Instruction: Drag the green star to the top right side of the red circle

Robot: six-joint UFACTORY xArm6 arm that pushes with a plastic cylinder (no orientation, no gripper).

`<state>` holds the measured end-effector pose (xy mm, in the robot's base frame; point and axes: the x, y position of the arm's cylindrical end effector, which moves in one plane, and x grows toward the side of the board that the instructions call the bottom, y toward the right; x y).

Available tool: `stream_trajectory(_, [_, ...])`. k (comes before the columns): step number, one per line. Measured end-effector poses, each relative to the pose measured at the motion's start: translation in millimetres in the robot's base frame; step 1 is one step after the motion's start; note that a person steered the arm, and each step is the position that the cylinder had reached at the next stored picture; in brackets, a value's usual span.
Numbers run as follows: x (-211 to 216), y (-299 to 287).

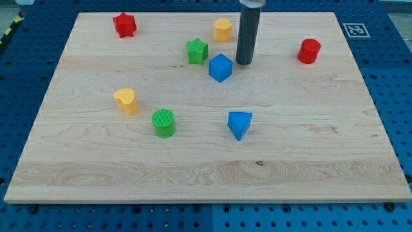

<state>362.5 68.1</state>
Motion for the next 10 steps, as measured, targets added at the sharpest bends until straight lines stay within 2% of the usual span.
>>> stream_trajectory(1, [44,-30])
stream_trajectory(3, [80,-98])
stream_trajectory(4, [67,-168])
stream_trajectory(5, [23,-225])
stream_trajectory(6, [-20,-221])
stream_trajectory(7, [-31,-150])
stream_trajectory(9, [-39,-11])
stream_trajectory(10, [-29,-10])
